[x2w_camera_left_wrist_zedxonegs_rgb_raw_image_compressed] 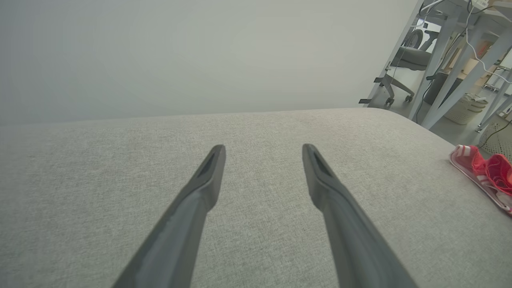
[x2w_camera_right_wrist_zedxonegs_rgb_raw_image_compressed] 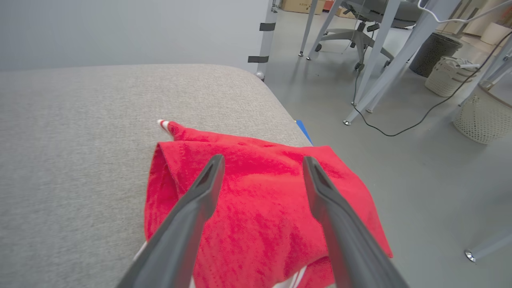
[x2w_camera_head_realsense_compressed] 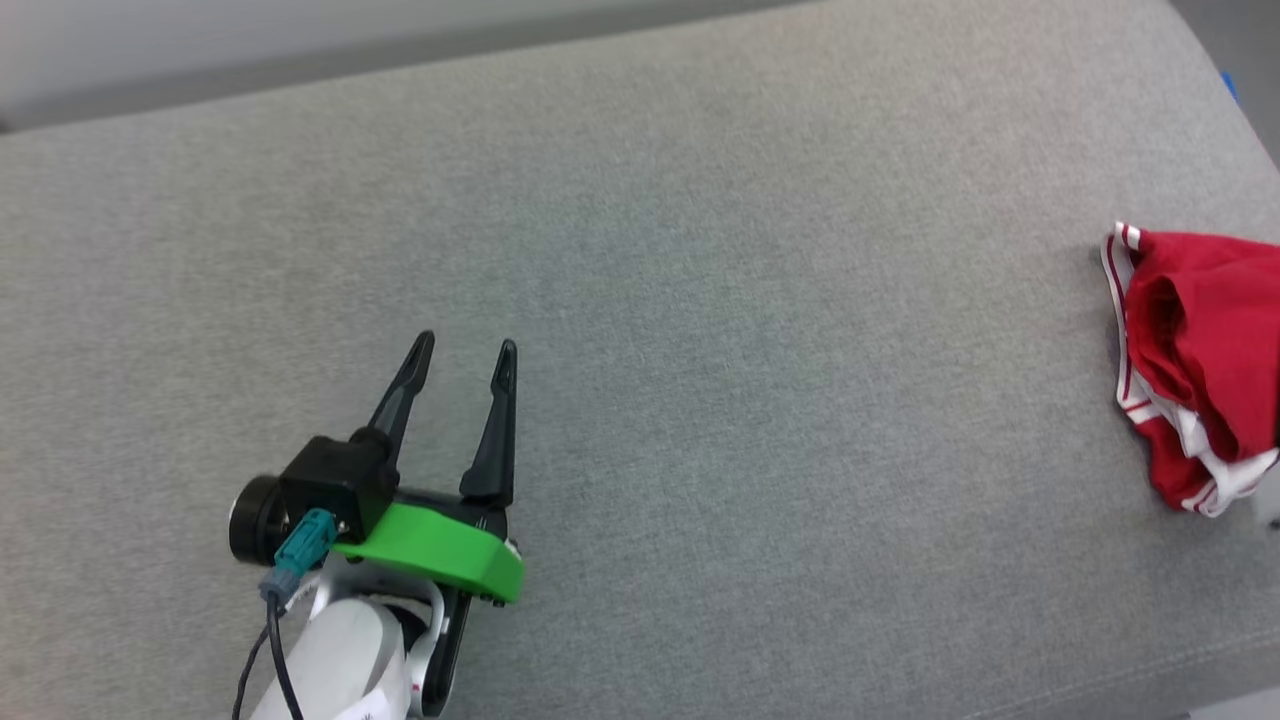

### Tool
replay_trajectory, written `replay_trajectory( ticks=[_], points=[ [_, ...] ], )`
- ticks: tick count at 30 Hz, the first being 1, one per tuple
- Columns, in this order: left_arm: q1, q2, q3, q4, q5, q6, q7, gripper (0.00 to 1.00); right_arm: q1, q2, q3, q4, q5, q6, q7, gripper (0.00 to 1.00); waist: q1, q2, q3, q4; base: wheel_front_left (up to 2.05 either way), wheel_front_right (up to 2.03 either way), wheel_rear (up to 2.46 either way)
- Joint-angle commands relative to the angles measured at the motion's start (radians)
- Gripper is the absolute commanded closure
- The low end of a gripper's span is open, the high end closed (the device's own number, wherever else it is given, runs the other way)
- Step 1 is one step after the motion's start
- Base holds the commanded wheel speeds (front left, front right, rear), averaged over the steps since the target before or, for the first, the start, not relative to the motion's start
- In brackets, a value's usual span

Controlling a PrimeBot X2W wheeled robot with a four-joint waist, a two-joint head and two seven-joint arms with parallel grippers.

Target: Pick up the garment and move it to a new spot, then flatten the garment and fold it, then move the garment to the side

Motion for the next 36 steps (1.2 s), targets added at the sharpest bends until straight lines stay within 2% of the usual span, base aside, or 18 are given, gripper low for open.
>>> replay_trajectory(
  ticks=[1,8,16,17,27,36],
  points=[
    [0.022,-0.004,0.007,0.01,-0.013,0.006,-0.009,0.0,0.044,0.026,0.003,-0.039,-0.005,-0.001,-0.008,0.0,0.0001,0.0,-0.121,0.095,0.0,0.0,0.0],
    [0.073,-0.011,0.024,0.038,-0.028,0.026,-0.023,0.0,0.219,0.139,0.054,-0.257,0.009,-0.001,0.051,0.0,0.0001,0.0,-0.183,0.184,0.0,0.0,0.0],
    [0.107,-0.007,0.065,0.053,-0.045,0.047,-0.033,0.0,0.307,0.242,0.131,-0.451,0.017,-0.001,0.097,0.0,0.0001,0.0,-0.225,0.246,0.0,0.0,0.0],
    [0.118,0.001,0.079,0.059,-0.044,0.054,-0.035,0.0,0.336,0.261,0.152,-0.512,0.01,-0.001,0.108,0.0,0.0001,0.0,-0.237,0.256,0.0,0.0,0.0],
    [0.177,0.021,0.09,0.08,-0.045,0.061,-0.038,0.0,0.5,0.308,0.135,-0.688,-0.027,-0.001,0.158,0.0,0.0001,0.0,-0.312,0.243,0.0,0.0,0.0],
    [0.224,0.03,0.085,0.101,-0.055,0.066,-0.03,0.0,0.6,0.341,0.119,-0.798,-0.038,-0.001,0.208,0.0,0.0001,0.0,-0.346,0.225,0.0,0.0,0.0]
  ],
)
